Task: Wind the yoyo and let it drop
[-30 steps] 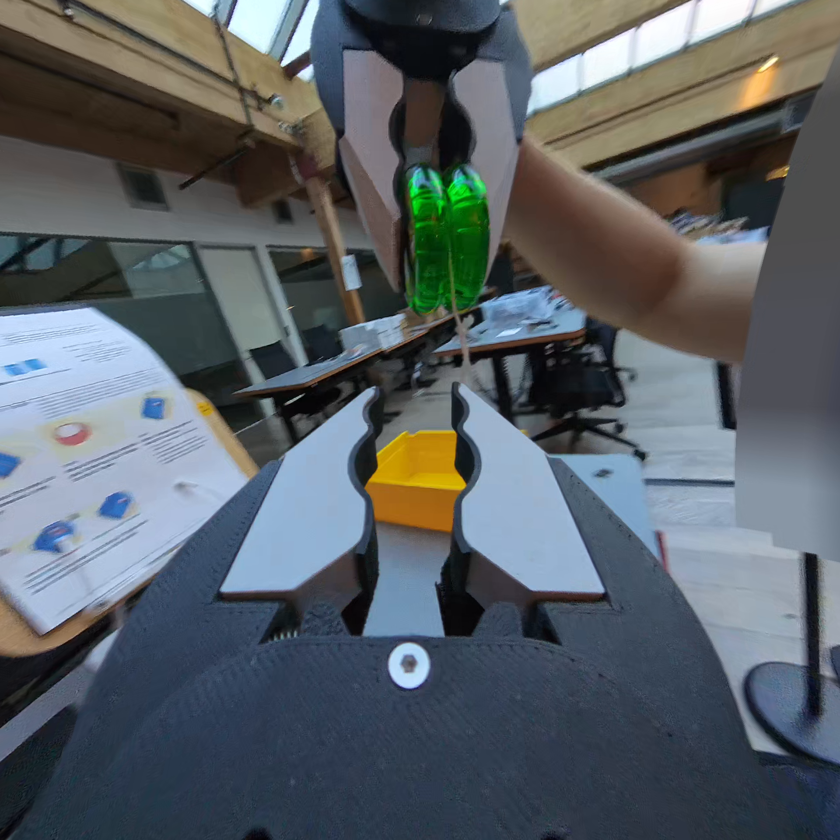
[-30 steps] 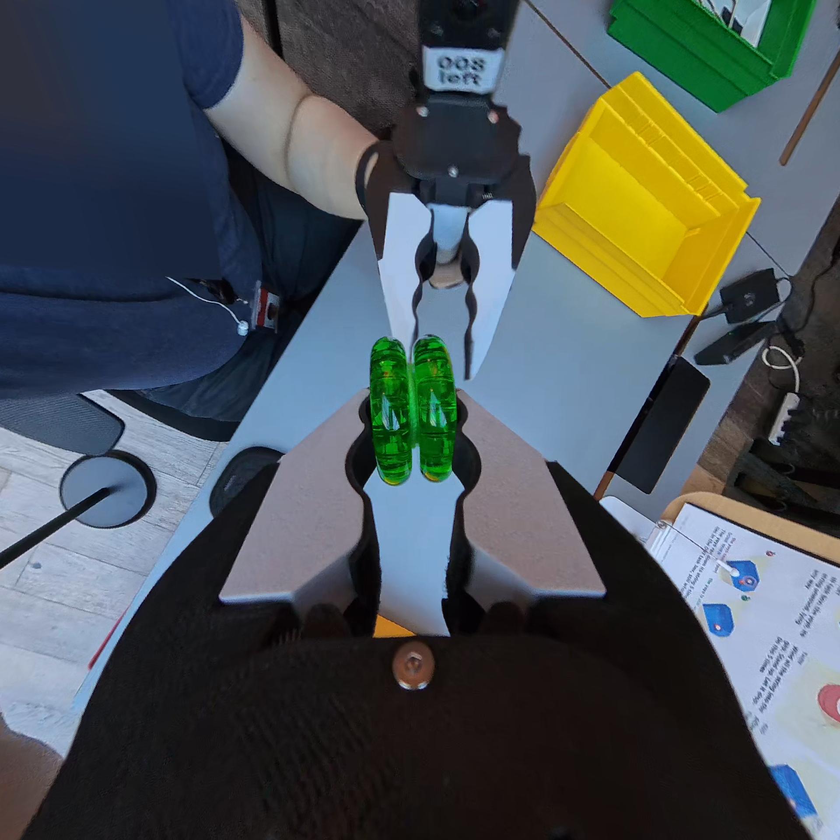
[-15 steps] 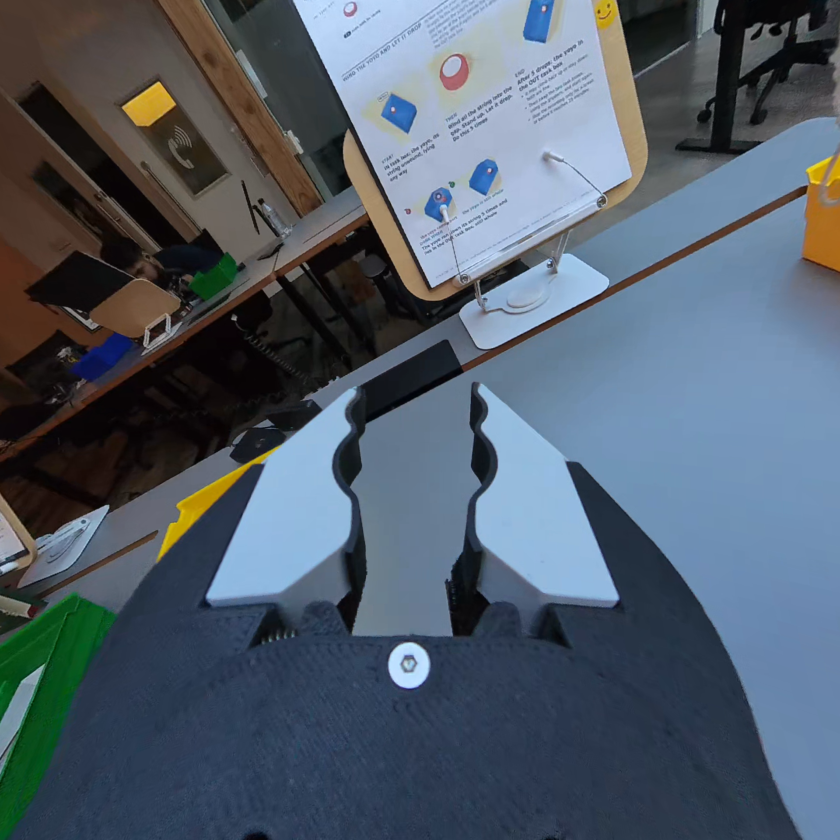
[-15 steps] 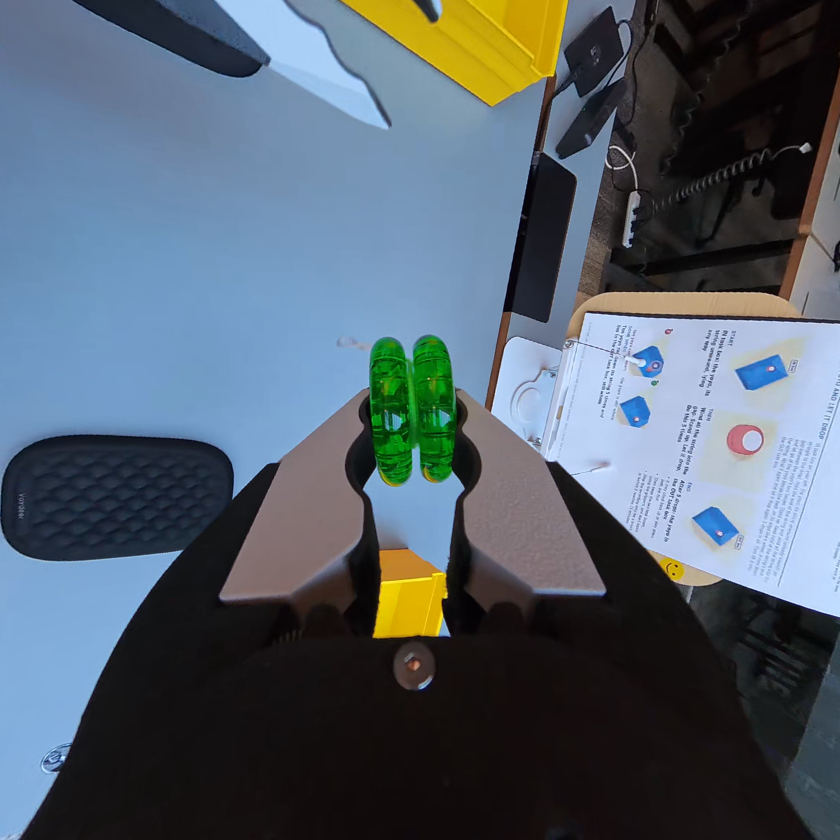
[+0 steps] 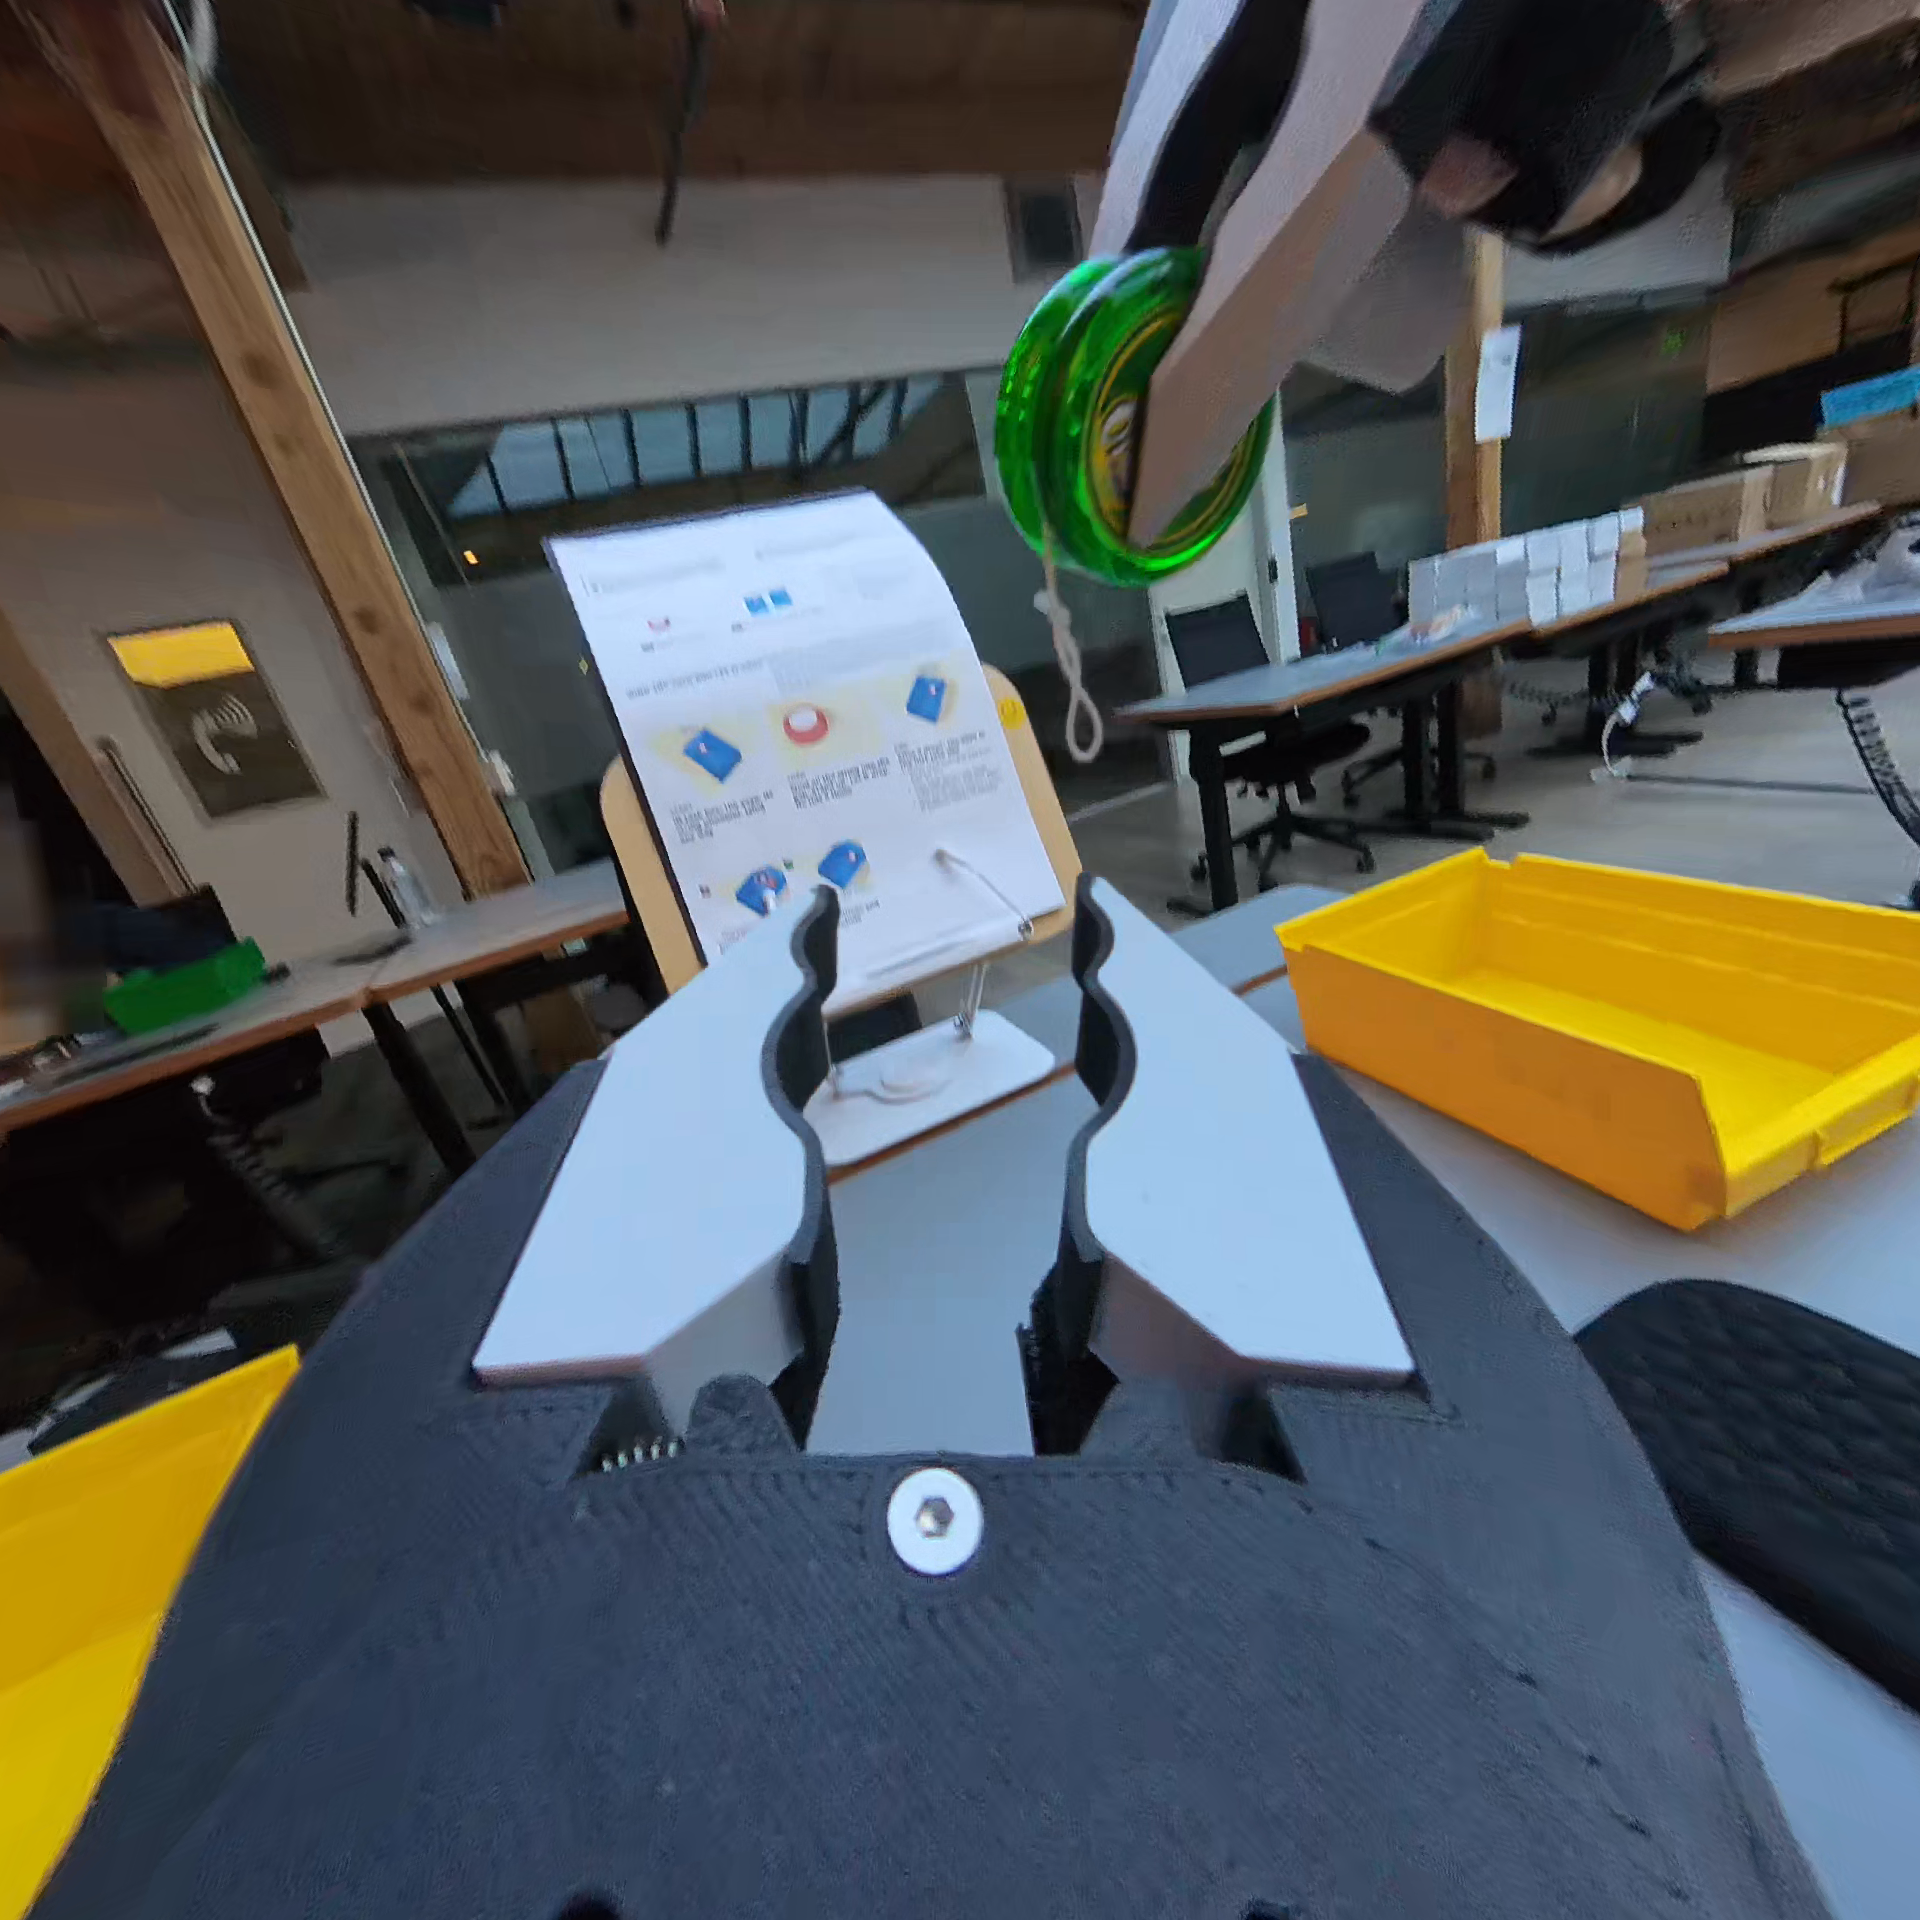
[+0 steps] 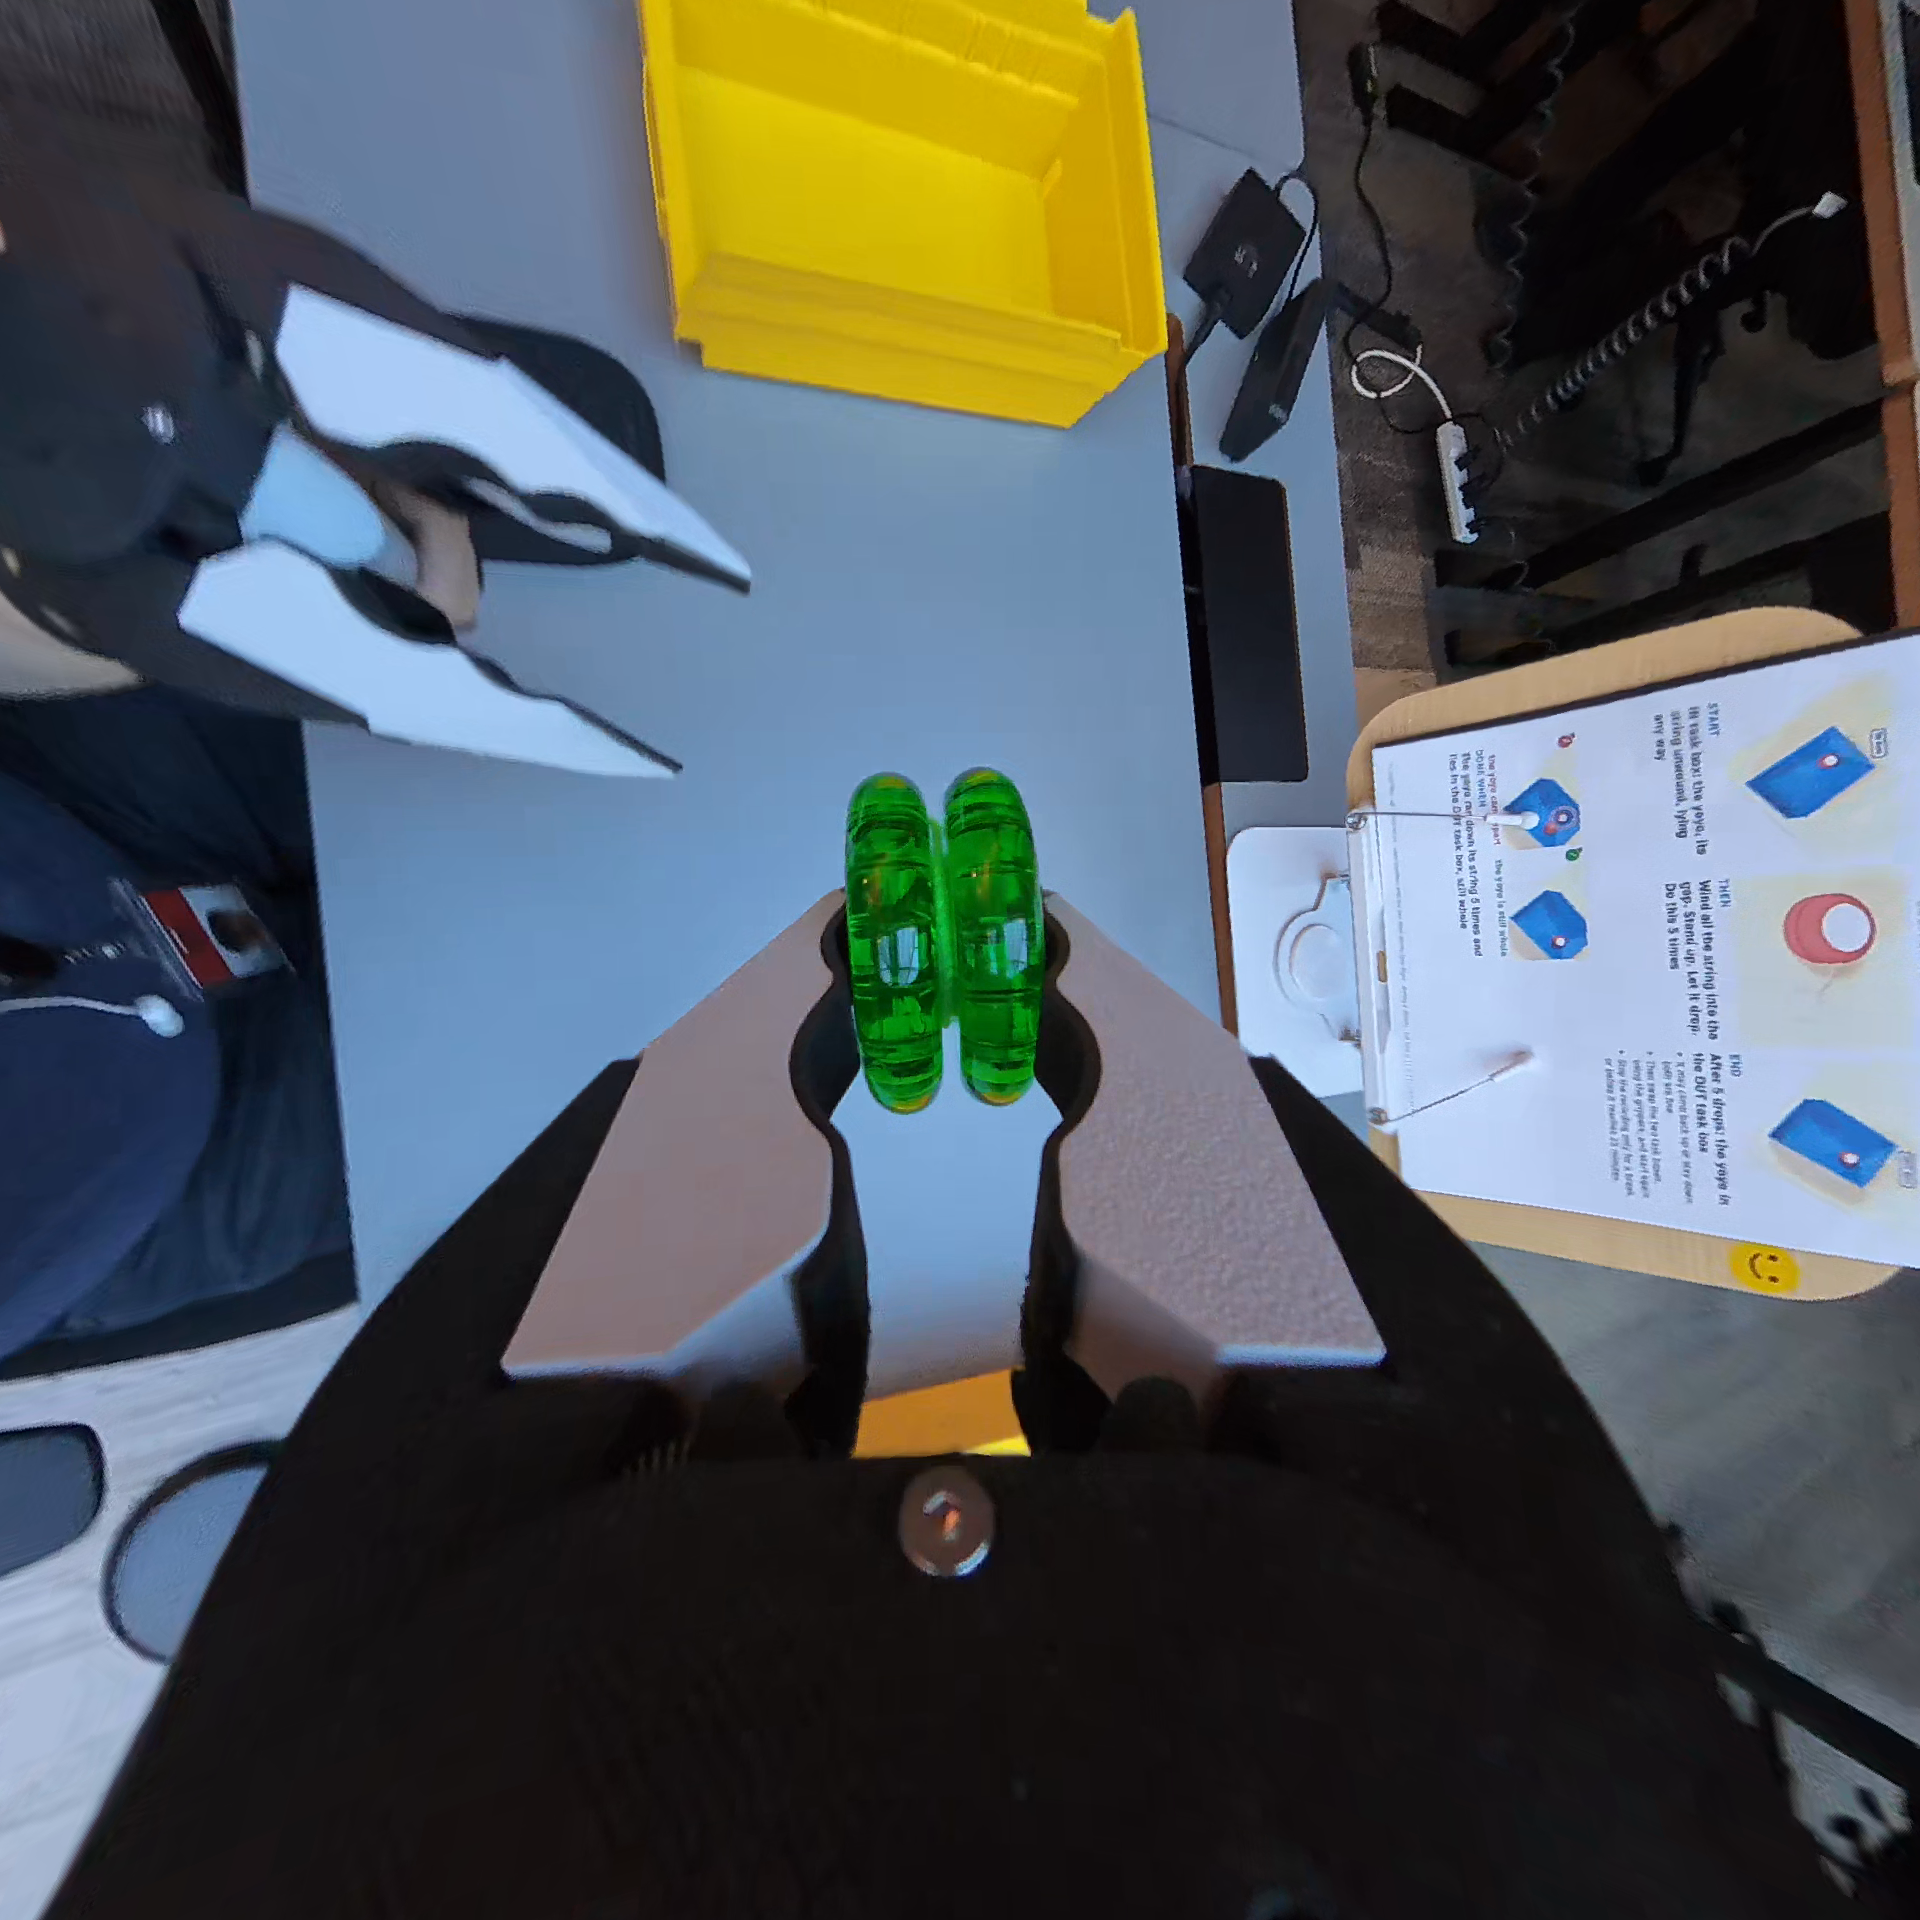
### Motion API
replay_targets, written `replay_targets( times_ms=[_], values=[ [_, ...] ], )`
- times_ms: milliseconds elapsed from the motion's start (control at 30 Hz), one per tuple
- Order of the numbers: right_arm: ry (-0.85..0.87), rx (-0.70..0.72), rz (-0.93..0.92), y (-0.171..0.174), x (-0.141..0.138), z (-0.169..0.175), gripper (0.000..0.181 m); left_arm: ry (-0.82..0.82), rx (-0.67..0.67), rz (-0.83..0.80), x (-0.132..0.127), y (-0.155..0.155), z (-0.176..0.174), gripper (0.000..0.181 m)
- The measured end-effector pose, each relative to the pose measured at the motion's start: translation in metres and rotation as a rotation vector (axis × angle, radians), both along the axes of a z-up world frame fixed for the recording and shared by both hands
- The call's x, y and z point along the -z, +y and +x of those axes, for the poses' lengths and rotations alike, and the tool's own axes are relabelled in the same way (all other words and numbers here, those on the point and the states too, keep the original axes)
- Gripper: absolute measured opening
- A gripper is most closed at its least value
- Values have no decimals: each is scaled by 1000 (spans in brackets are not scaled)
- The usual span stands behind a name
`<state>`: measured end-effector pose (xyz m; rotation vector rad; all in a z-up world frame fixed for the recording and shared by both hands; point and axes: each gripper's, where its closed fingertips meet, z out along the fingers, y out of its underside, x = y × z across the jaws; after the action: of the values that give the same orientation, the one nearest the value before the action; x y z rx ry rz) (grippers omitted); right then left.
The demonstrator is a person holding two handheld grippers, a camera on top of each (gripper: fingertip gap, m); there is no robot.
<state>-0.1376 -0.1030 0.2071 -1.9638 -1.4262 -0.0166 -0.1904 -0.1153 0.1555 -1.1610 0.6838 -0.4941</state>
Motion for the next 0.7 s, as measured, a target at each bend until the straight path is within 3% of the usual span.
replay_targets(
  times_ms=[100, 300, 700],
  values=[
    [94, 53, -31, -7, -13, -20, 27, -42, 10, 72, -19, -13, 7, 37],
    [117, 111, -27, -13, -27, -38, 27, -132, -38, 98, -46, -7, 3, 32],
    [93, 125, -28, -17, -30, -40, 27, -127, -24, 90, -50, 0, 15, 23]
  ],
)
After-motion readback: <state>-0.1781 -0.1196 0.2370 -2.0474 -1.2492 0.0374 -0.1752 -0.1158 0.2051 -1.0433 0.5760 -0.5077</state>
